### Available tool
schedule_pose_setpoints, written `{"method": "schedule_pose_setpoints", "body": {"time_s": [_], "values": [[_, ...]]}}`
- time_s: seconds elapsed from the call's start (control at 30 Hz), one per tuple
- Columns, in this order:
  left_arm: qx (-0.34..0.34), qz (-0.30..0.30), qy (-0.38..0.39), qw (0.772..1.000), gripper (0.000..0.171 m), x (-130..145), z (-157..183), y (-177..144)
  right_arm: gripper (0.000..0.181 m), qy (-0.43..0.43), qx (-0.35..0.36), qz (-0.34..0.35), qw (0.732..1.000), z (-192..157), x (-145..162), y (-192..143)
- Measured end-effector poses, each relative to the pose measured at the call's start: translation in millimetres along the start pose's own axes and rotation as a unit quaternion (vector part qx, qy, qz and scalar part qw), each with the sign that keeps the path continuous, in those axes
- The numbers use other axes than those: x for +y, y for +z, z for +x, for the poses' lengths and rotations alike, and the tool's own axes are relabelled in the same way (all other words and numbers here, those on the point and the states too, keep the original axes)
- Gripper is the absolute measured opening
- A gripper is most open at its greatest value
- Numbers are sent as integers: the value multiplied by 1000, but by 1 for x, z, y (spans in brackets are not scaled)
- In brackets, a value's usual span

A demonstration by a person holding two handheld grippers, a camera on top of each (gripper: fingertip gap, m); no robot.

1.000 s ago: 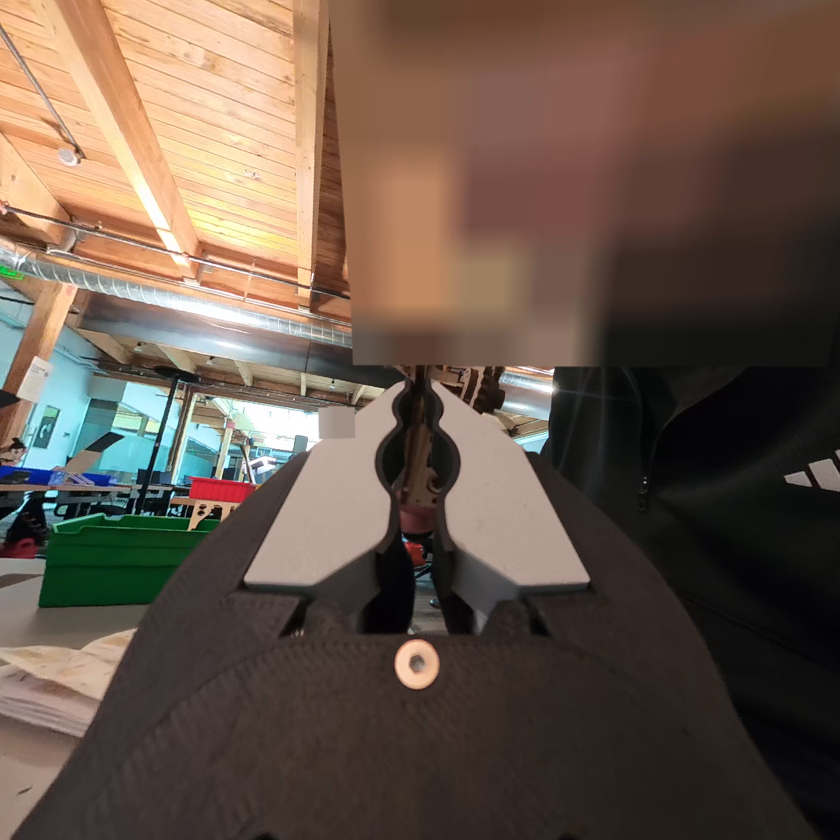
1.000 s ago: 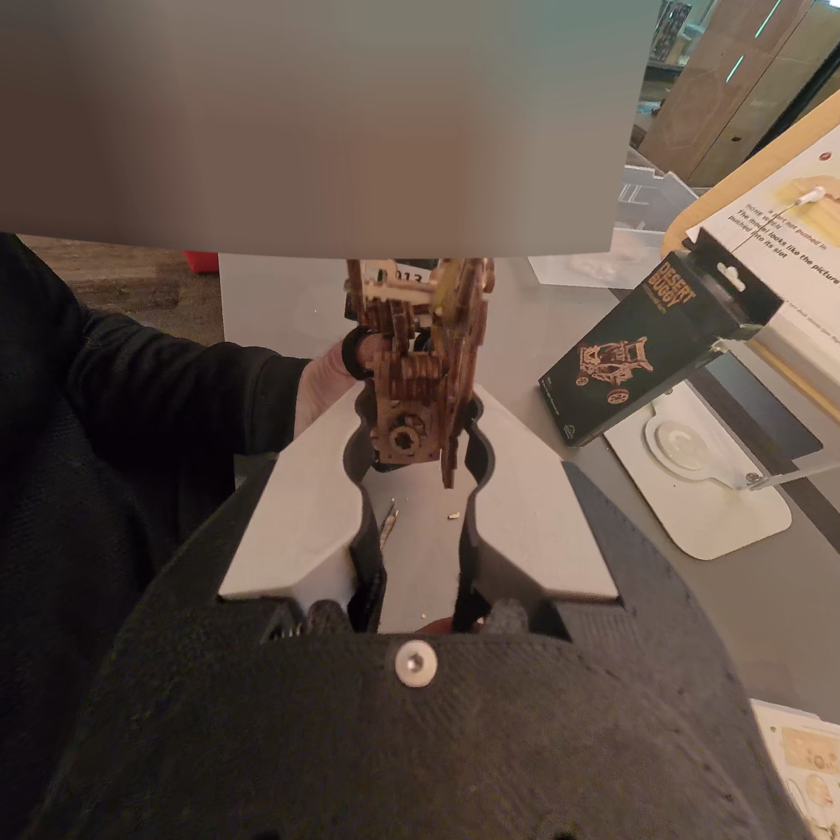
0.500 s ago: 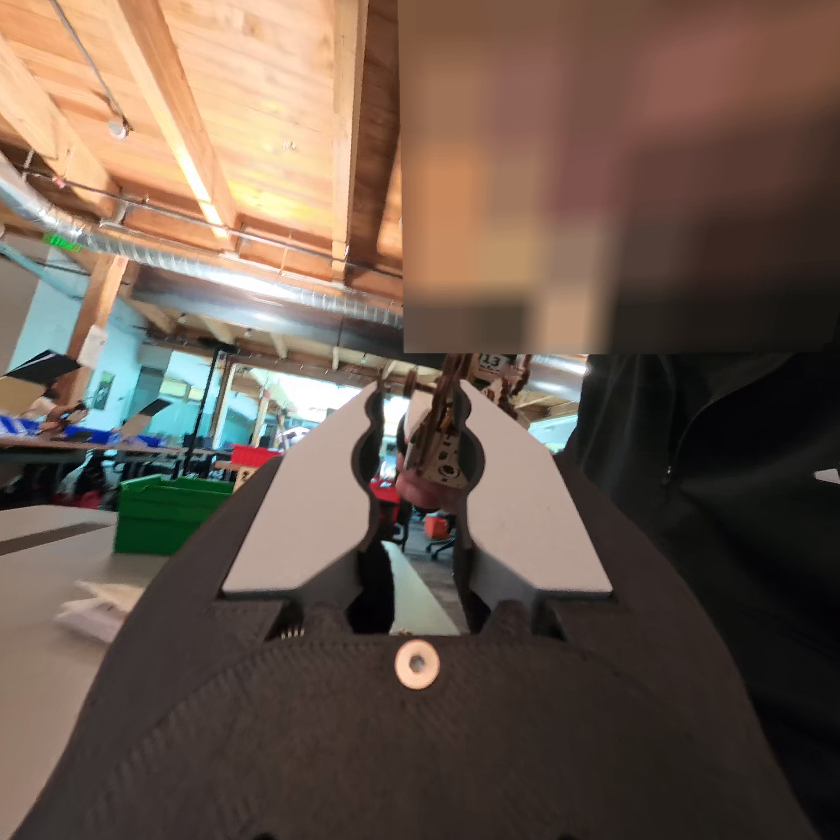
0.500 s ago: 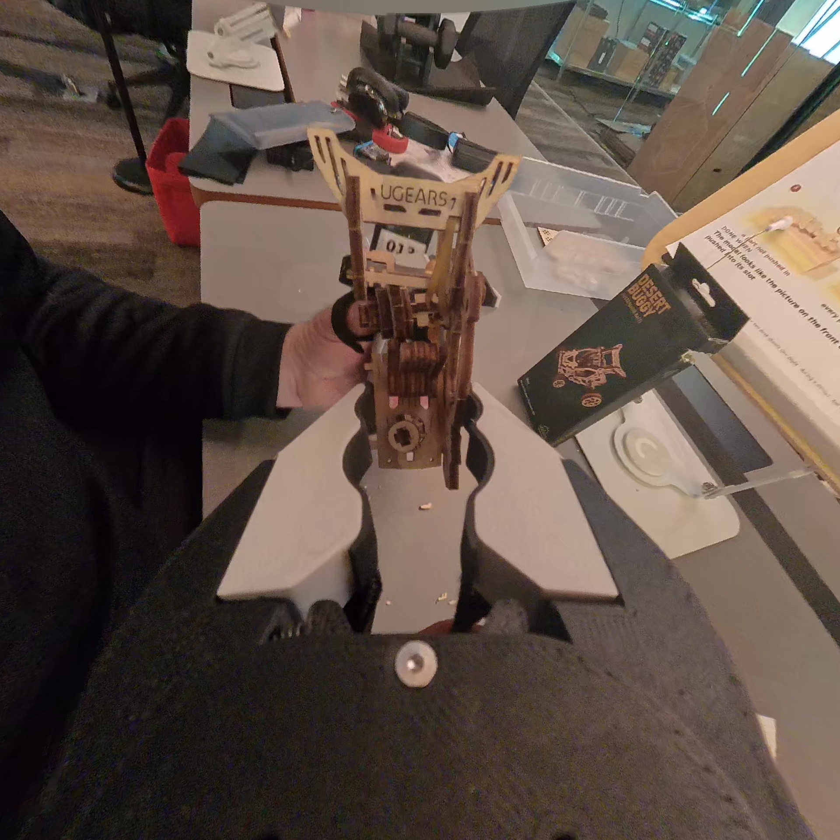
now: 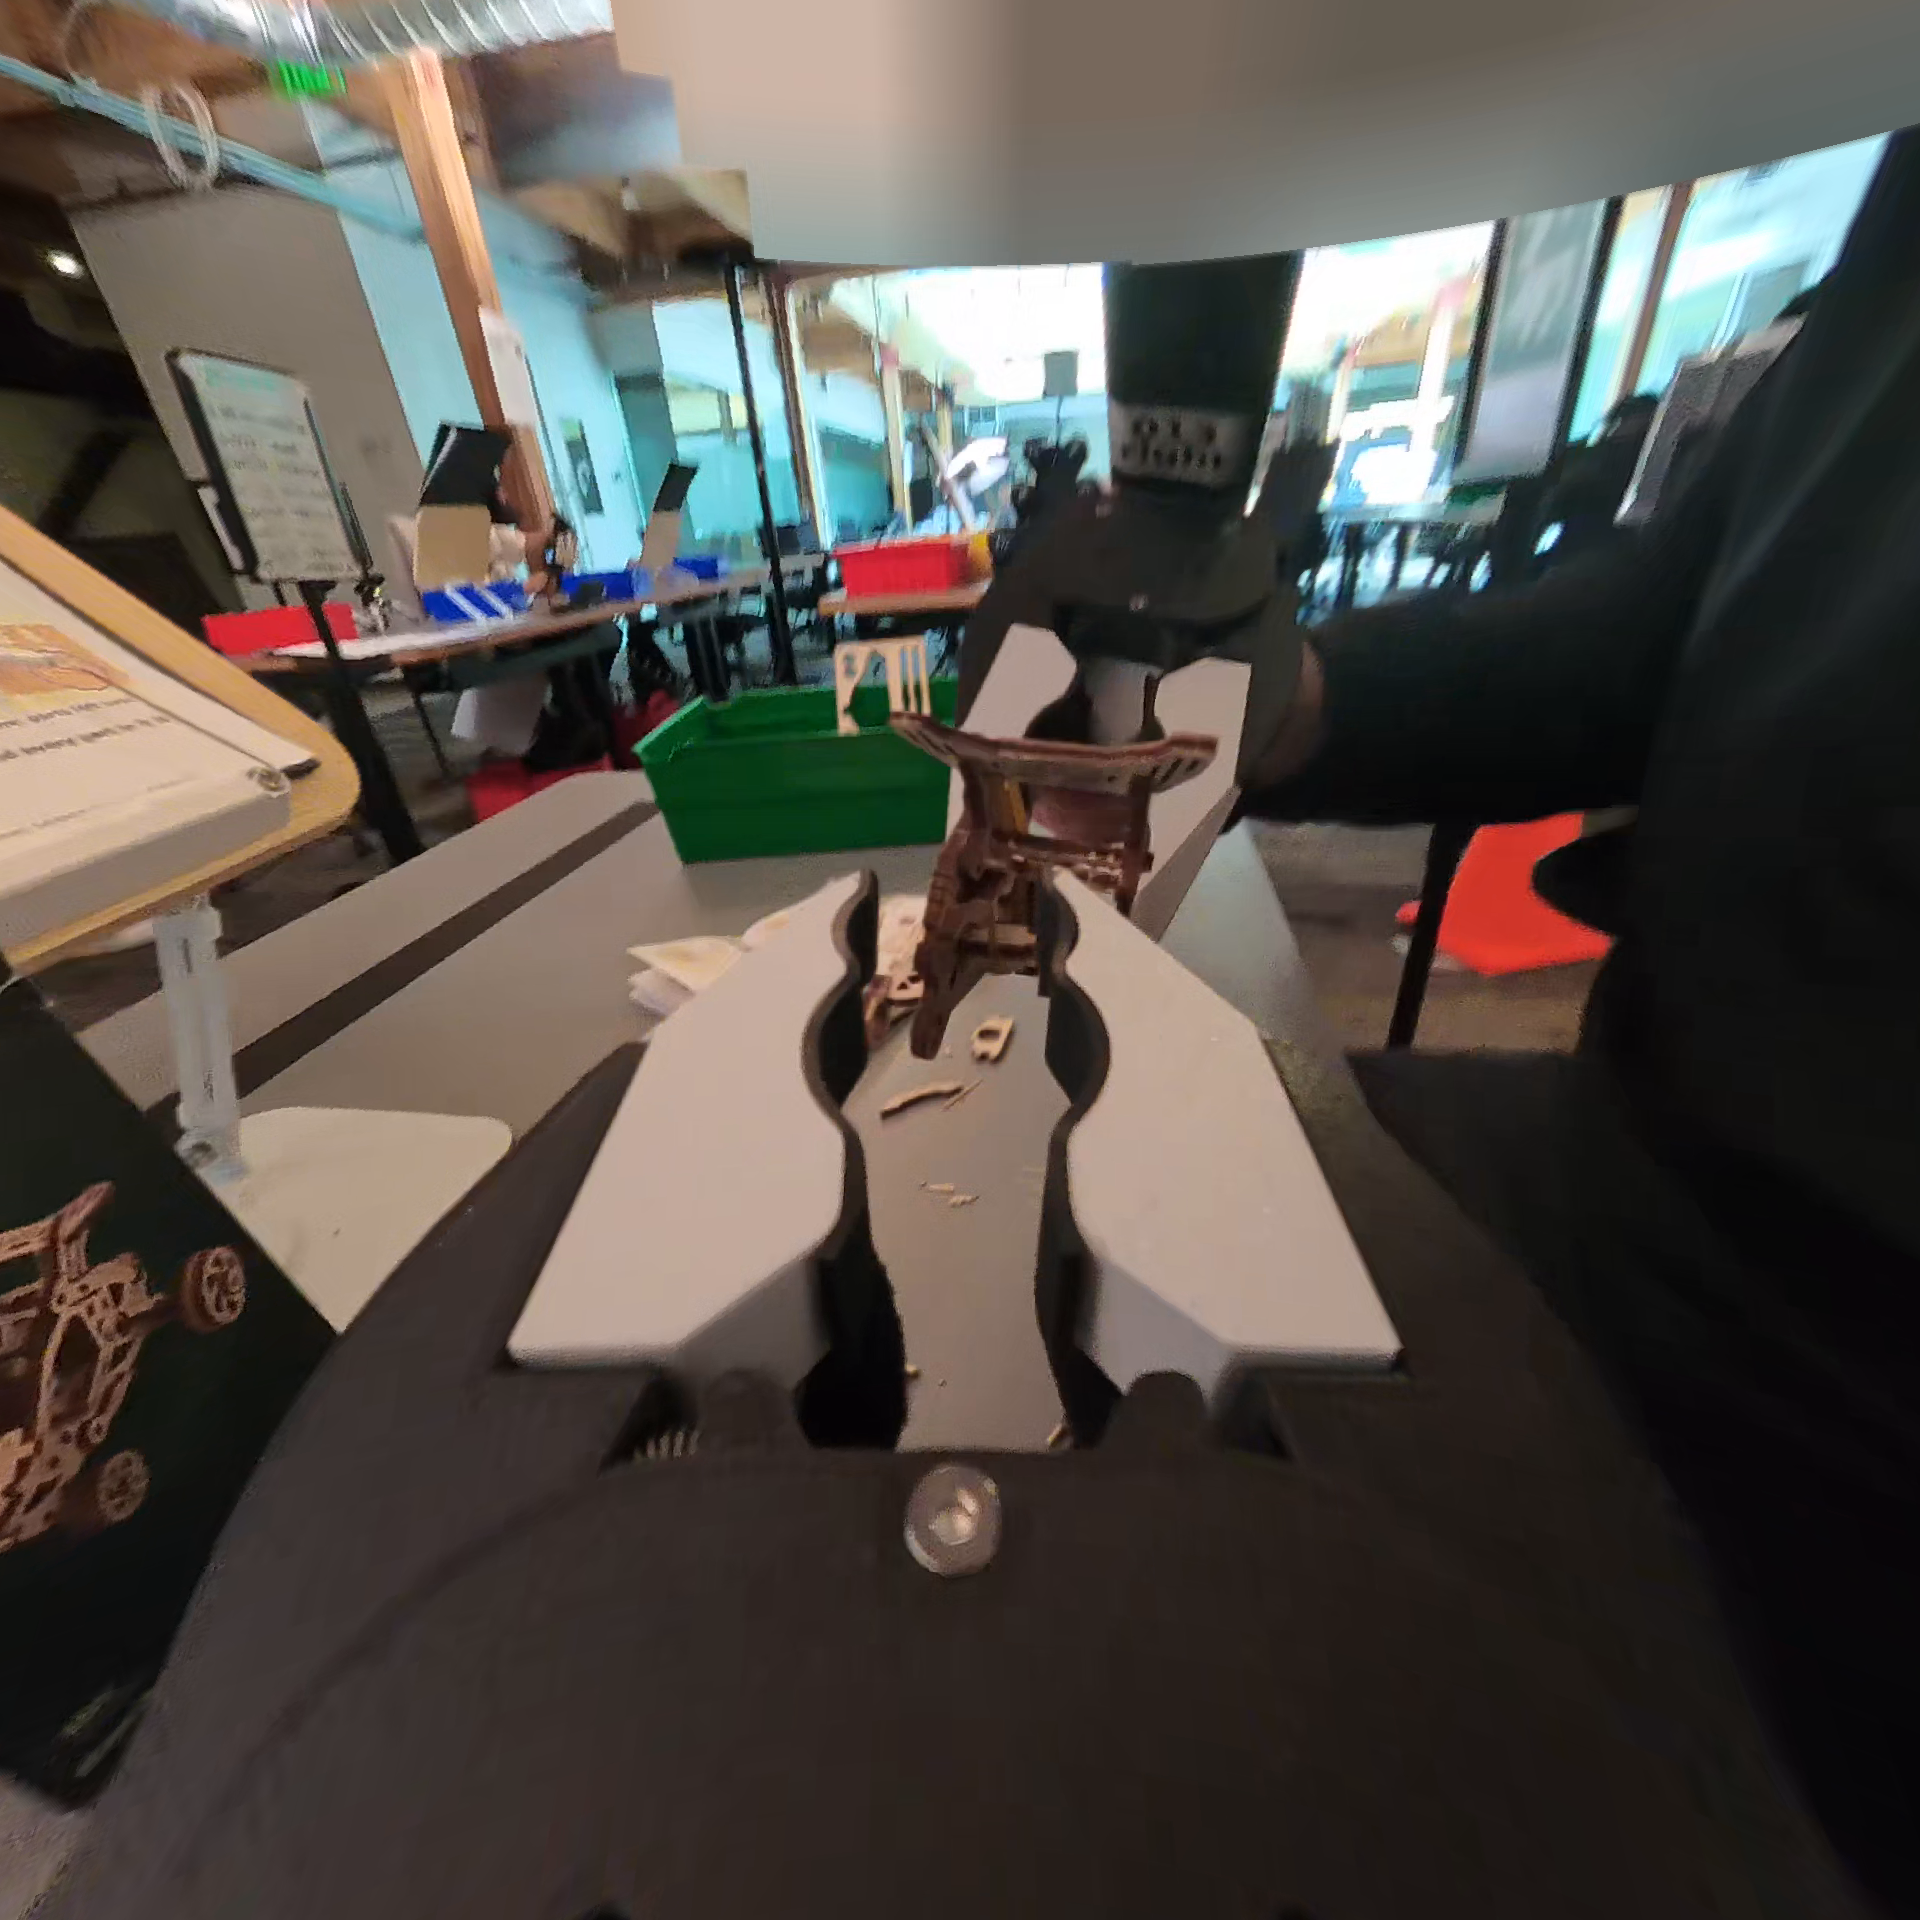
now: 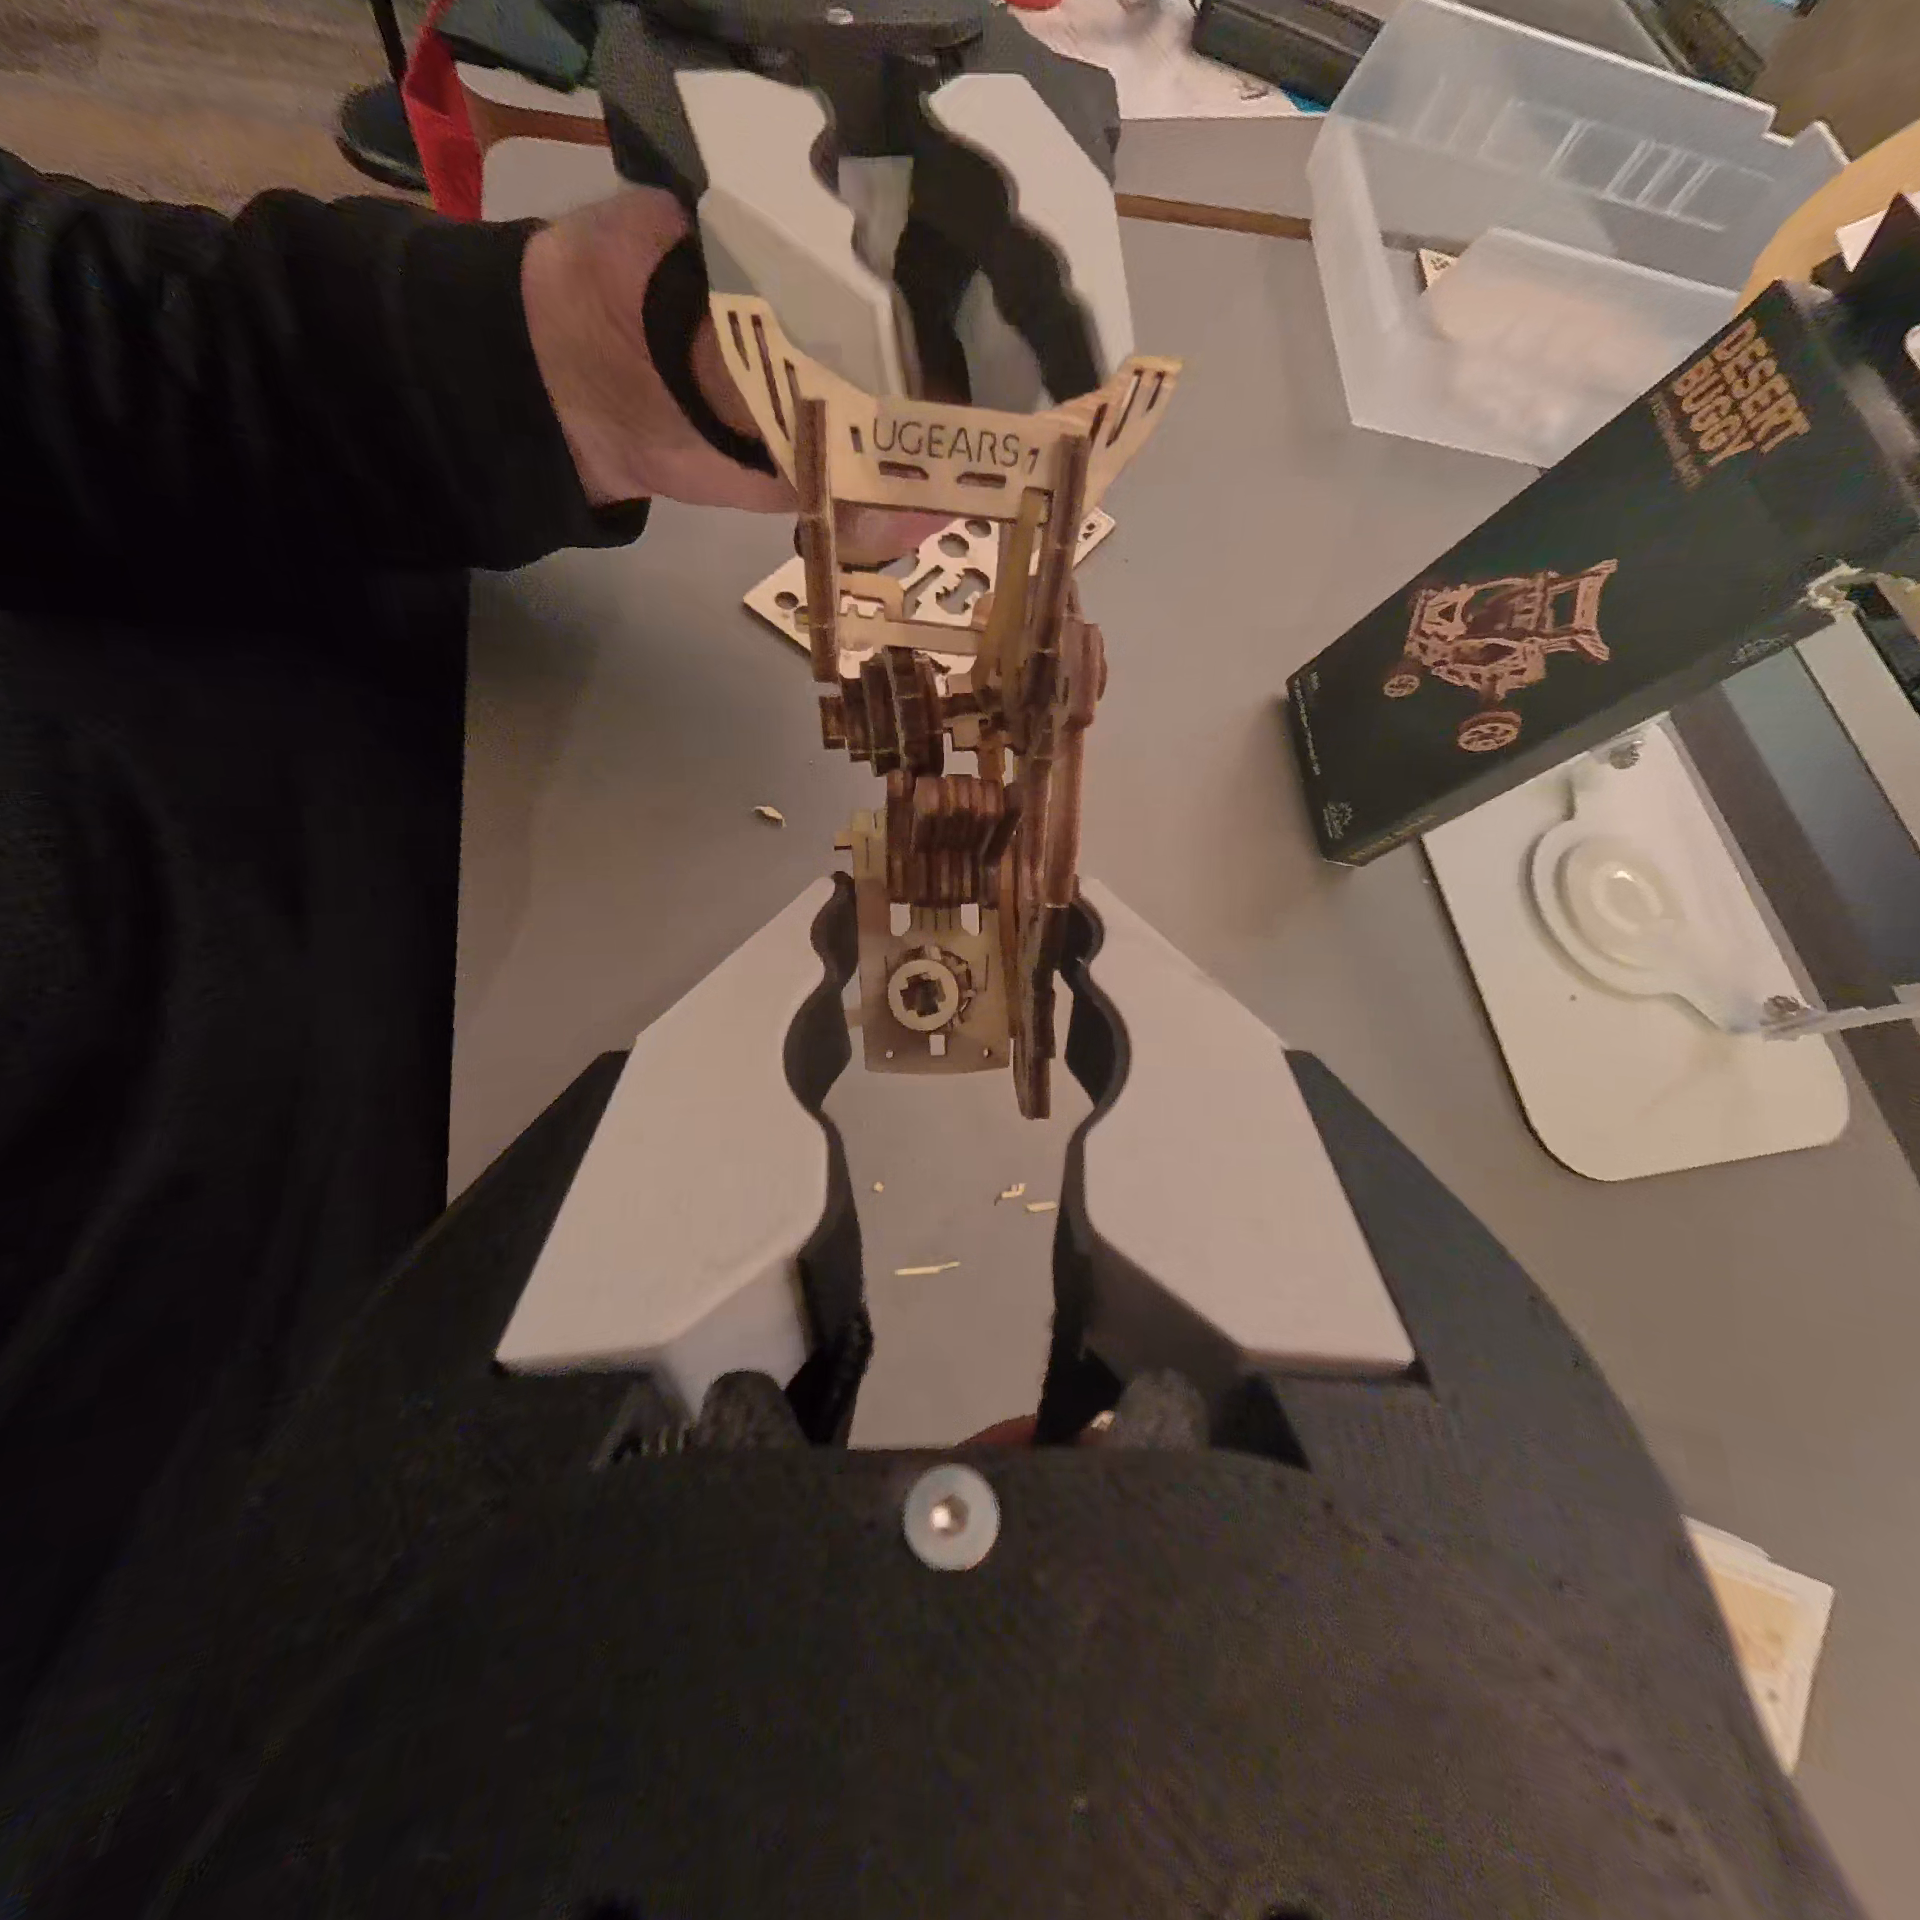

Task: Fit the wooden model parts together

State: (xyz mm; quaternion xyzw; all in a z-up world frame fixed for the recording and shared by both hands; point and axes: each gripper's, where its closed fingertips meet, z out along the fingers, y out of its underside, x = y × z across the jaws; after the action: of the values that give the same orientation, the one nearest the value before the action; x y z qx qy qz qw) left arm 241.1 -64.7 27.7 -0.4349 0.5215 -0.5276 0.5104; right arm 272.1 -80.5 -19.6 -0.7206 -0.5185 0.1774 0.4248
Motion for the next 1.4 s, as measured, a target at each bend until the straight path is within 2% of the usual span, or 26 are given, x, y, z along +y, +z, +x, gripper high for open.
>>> {"method": "schedule_pose_setpoints", "body": {"time_s": [0.1, 0.23, 0.47, 0.63, 0.8, 0.93, 1.23, 1.4], "values": [[-17, -55, 39, 998, 19, 10, 4, 12, 36, -1, -10, 23, 1000, -1, -3, -2], [-33, -69, 70, 995, 12, 5, 8, 16, 36, -13, -14, 38, 999, -5, -3, -5], [-61, -93, 78, 991, 13, 7, 8, 16, 36, -27, -5, 40, 999, -4, -1, -4], [-48, -99, 41, 993, 14, 21, 9, 7, 36, -27, -34, 25, 999, -6, 4, -1], [-34, -130, 6, 991, 11, 50, 10, 4, 36, -18, -93, -13, 995, -10, 22, 5], [-26, -152, -18, 988, 16, 70, 13, 4, 36, -25, -133, -42, 990, -13, 40, 13], [-22, -197, -35, 979, 26, 93, 23, -2, 36, -107, -148, -108, 977, -13, 90, 35], [-21, -231, -42, 972, 35, 112, 29, 2, 36, -116, -158, -114, 974, -17, 110, 47]]}}
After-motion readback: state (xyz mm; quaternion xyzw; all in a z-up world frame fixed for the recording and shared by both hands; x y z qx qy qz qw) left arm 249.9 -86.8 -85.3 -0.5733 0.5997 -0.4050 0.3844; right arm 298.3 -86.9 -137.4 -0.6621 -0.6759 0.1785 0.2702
